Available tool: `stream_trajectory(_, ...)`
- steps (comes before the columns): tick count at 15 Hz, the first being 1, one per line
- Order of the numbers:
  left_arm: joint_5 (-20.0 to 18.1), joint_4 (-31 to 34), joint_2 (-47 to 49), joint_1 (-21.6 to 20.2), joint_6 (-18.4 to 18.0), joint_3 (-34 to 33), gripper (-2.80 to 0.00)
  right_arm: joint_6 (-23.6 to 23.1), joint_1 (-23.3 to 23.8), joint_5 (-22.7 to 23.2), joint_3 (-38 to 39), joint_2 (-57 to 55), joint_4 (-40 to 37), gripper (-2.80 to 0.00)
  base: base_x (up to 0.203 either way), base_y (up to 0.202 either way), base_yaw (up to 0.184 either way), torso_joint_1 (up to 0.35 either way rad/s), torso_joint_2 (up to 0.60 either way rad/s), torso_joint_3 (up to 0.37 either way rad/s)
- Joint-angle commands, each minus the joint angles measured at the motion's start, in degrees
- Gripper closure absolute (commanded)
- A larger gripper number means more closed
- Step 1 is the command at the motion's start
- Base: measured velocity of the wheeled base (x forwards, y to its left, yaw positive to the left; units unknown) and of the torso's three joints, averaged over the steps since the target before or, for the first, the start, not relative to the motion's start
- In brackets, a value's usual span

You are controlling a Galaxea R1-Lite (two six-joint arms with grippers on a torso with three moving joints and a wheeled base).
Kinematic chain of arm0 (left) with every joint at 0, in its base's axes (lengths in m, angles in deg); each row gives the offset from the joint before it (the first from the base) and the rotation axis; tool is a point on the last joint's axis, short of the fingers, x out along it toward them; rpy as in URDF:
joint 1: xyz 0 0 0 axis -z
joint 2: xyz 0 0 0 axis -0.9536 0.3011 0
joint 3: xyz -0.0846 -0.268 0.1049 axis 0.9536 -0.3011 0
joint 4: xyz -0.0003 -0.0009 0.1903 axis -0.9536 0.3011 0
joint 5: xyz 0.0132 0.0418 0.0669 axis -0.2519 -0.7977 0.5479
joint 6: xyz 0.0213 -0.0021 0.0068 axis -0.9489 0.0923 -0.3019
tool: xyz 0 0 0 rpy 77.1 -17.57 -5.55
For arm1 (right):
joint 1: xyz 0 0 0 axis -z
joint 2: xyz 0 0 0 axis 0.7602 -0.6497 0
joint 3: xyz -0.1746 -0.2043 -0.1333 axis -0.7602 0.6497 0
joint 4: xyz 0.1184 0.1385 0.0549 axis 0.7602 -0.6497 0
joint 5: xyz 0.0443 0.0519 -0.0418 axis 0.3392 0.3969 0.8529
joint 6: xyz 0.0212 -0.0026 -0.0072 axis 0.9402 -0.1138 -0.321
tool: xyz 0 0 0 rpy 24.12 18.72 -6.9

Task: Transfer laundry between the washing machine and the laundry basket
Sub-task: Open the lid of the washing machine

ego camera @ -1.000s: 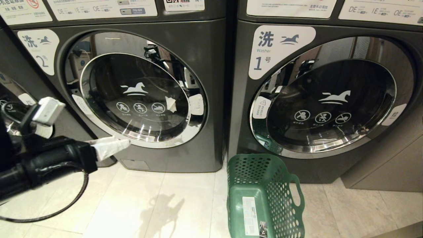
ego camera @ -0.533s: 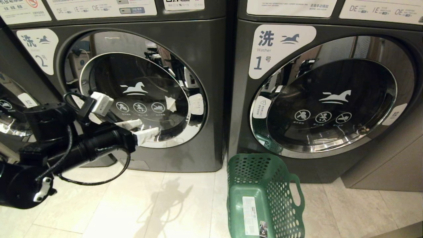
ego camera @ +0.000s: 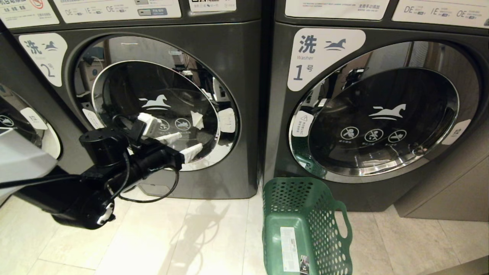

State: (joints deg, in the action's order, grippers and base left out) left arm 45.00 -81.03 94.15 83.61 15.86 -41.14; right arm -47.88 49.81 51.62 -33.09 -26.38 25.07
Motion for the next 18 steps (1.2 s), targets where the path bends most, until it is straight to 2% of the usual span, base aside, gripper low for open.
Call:
stream_trajectory(1, 0.07, -1.26, 6.40, 0.59, -0.01, 5.72, -2.80, 0.01, 0.02, 0.00, 0.01, -0.09, 0.04, 0.00, 0.000, 0.000, 0.000, 0.000, 0.00, 0.000)
stream_trajectory(3, 0.10, -1.44, 9.36, 0.87, 0.11, 10.38, -2.80, 0.01, 0.02, 0.00, 0.01, -0.09, 0.04, 0.00, 0.000, 0.000, 0.000, 0.000, 0.00, 0.000)
stream_trajectory(10, -0.94, -1.61, 9.50, 2.25, 0.81, 10.71, -2.80, 0.01, 0.02, 0.00, 0.01, -0.09, 0.04, 0.00, 0.000, 0.000, 0.000, 0.000, 0.00, 0.000)
stream_trajectory(13, -0.87, -1.61, 10.65, 2.70, 2.16, 11.76, -2.80, 0.01, 0.02, 0.00, 0.01, -0.09, 0.04, 0.00, 0.000, 0.000, 0.000, 0.000, 0.00, 0.000)
stream_trajectory(18, -0.37, -1.08, 15.43, 4.23, 2.11, 20.51, -2.80, 0.01, 0.01, 0.00, 0.08, -0.09, 0.04, 0.00, 0.000, 0.000, 0.000, 0.000, 0.00, 0.000)
